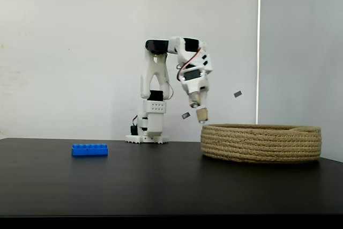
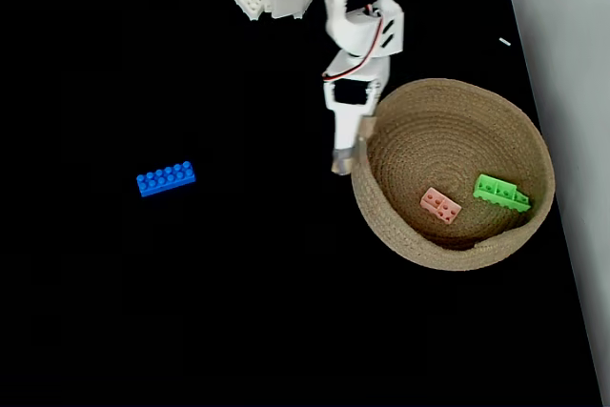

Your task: Place the lego blocks in the tray

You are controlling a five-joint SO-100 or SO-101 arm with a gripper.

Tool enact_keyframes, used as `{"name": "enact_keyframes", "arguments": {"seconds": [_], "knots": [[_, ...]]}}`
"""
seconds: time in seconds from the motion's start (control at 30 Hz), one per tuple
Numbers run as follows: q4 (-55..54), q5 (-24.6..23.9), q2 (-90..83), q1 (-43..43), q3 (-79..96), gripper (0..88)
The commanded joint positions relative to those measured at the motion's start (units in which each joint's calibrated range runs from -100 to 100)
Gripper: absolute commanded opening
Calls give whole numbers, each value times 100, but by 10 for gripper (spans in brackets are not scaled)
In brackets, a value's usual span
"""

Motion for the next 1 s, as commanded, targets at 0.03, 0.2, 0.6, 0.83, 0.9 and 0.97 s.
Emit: {"name": "enact_keyframes", "arguments": {"seconds": [0.03,0.2,0.6,0.83,0.9,0.97], "knots": [[210,703,-768,1439,110,376],[218,1319,-931,2610,457,430],[-814,2266,-416,4077,1405,479],[-773,2325,702,4151,311,482],[-773,2359,900,4135,138,482],[-756,2388,1098,4085,10,473]]}}
